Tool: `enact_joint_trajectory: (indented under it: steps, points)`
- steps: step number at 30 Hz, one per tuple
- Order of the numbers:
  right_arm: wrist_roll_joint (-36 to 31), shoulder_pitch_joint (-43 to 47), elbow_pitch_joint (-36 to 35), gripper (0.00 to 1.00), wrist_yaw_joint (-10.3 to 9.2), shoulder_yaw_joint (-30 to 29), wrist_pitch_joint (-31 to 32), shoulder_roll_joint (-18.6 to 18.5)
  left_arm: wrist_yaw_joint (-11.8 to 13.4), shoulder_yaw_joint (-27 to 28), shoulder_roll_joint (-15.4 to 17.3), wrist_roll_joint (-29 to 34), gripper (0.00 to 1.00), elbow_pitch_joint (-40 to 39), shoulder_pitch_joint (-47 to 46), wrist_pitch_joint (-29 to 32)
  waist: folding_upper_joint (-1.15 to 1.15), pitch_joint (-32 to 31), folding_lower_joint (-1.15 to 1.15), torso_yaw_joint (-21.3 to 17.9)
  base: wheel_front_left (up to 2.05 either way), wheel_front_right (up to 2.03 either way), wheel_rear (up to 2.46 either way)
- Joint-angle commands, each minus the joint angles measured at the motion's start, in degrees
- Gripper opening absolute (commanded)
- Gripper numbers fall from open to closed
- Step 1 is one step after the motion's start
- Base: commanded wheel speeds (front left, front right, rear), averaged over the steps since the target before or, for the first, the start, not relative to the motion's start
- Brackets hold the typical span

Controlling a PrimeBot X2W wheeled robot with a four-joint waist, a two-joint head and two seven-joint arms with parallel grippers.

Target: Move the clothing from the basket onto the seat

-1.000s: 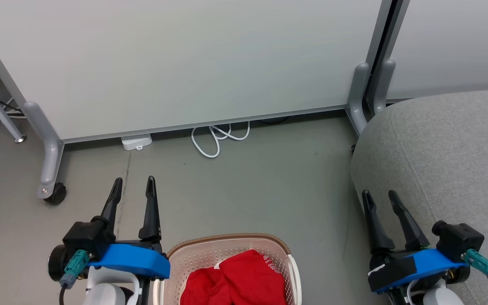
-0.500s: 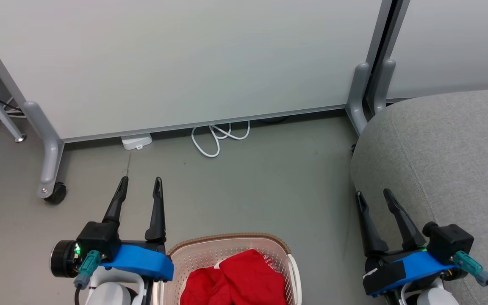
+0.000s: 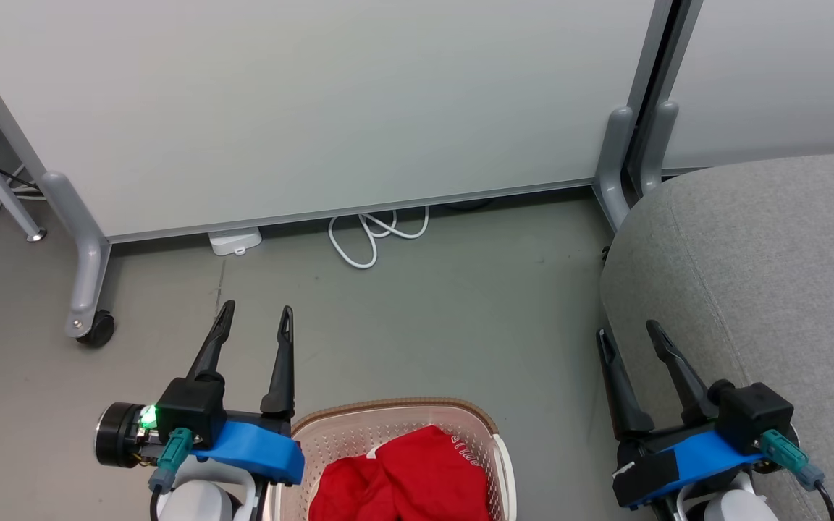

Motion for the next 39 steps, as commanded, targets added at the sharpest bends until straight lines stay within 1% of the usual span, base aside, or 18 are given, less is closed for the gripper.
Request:
enact_joint_trajectory:
  steps: [1,13,17,23,27,31,39]
  points:
    - [-0.37,-0.70,0.18,1.00,0.12,0.05,-0.29,-0.36,-0.18,0.06,0.17,0.17,1.00,0.25,-0.67,-0.28,0.00,-0.05,0.00,-0.02,0.00,0.00,0.00]
    - [-0.30,-0.24,0.12,1.00,0.12,0.07,-0.27,-0.35,-0.29,0.13,0.16,-0.58,1.00,1.10,-0.55,-0.28,0.00,-0.26,0.00,0.00,0.00,0.00,0.00]
    - [-0.42,-0.33,0.16,1.00,0.12,0.00,-0.27,-0.35,-0.67,-0.40,0.16,-0.14,1.00,1.87,-1.17,-0.28,0.00,-0.10,0.00,0.09,0.00,0.00,0.00]
    - [-0.46,-1.50,0.05,1.00,0.12,0.33,-0.27,-0.34,-1.31,-3.25,1.26,0.31,1.00,7.51,-4.36,-0.23,0.00,1.23,0.00,-0.29,0.00,0.00,0.00]
    - [-0.60,-2.37,-0.18,1.00,0.12,0.37,-0.26,-0.35,-1.63,-6.89,2.59,0.35,1.00,13.82,-8.74,-0.23,0.00,3.41,0.00,-1.09,0.00,0.00,0.00]
    - [-0.95,-3.95,-0.50,1.00,0.08,0.30,-0.26,-0.34,-1.52,-12.61,4.25,-1.17,1.00,20.86,-13.72,-0.23,0.00,6.31,0.00,-2.52,0.00,0.00,0.00]
    - [-1.14,-7.92,-1.33,1.00,0.08,0.88,-0.26,-0.31,-1.54,-26.88,6.94,-4.13,1.00,35.06,-23.55,-0.23,0.00,14.43,0.00,-6.08,0.00,0.00,0.00]
